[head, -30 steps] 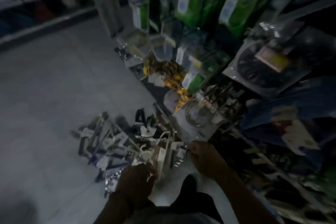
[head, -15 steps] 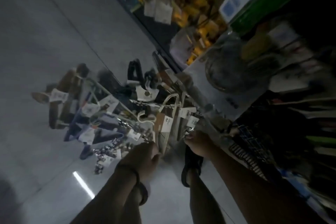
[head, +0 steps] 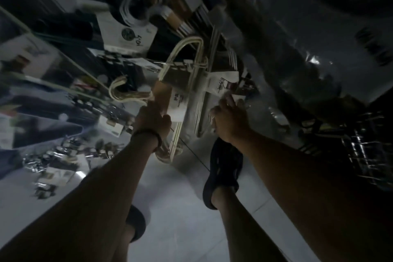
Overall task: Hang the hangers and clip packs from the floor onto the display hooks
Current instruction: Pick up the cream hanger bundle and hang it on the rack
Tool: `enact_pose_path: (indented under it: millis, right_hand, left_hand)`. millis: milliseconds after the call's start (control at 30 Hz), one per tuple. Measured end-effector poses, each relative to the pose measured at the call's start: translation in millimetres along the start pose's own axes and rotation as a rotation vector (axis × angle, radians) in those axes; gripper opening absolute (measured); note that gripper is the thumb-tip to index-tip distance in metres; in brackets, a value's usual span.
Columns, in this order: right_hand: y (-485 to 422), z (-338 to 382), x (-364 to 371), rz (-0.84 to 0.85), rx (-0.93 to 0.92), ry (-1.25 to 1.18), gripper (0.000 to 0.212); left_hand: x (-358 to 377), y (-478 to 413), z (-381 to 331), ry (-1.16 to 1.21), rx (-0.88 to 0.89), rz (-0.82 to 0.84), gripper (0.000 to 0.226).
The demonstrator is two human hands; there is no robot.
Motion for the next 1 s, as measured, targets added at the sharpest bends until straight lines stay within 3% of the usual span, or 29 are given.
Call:
enact_pose_path:
  millis: [100, 267, 400, 467, 567, 667, 767, 900, 1000]
  right_hand:
    - [-1, 12, 10, 0.077, 0.117, -0.069, 0.058]
    - [-41, 32, 4, -0.069, 0.306, -0.939, 0.082]
    - [-62, 27, 19, -0.159, 0.505, -1.404, 0.063]
    - [-54, 28, 22, -0.158, 0.448, -1.265, 0.046]
    - [-14, 30, 18, -0.3, 0.45, -0.888, 0.058]
    - [48, 27, 3, -0.487, 0.529, -0.658, 0.056]
    - [106, 35, 0, -0.626, 0.499, -0.88, 0.055]
    - [168, 87, -1, -0.707, 0.516, -1.203, 0.044]
    - [192, 127, 2, -0.758, 0.515, -1.304, 0.019]
  left_hand:
    - [17, 5, 11, -0.006, 0.004, -0.006, 0.047]
    - [22, 7, 12, 0.131, 0.008, 0.003, 0.033]
    - [36, -12, 20, 0.103, 0.044, 0.058, 0.039]
    - [33, -9, 23, 0.116, 0.062, 0.079, 0.038]
    - [25, 11, 28, 0.188, 0.07, 0.144, 0.023]
    - [27, 21, 38, 0.213, 0.042, 0.22, 0.033]
    - [20, 39, 47, 0.317, -0.066, 0.312, 0.031]
    - [24, 92, 49, 0.6, -0.224, 0.674, 0.022]
    - [33, 117, 50, 0.621, -0.144, 0.686, 0.037]
Point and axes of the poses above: each hand's wrist, its own y-axis away from the middle knuckle, its own x-axis out of the palm, z = x × y, the point moved 5 cm from there along -y, towards the middle knuckle, and after that the axes turned 15 degrees about -x, right-handed, at the moved point
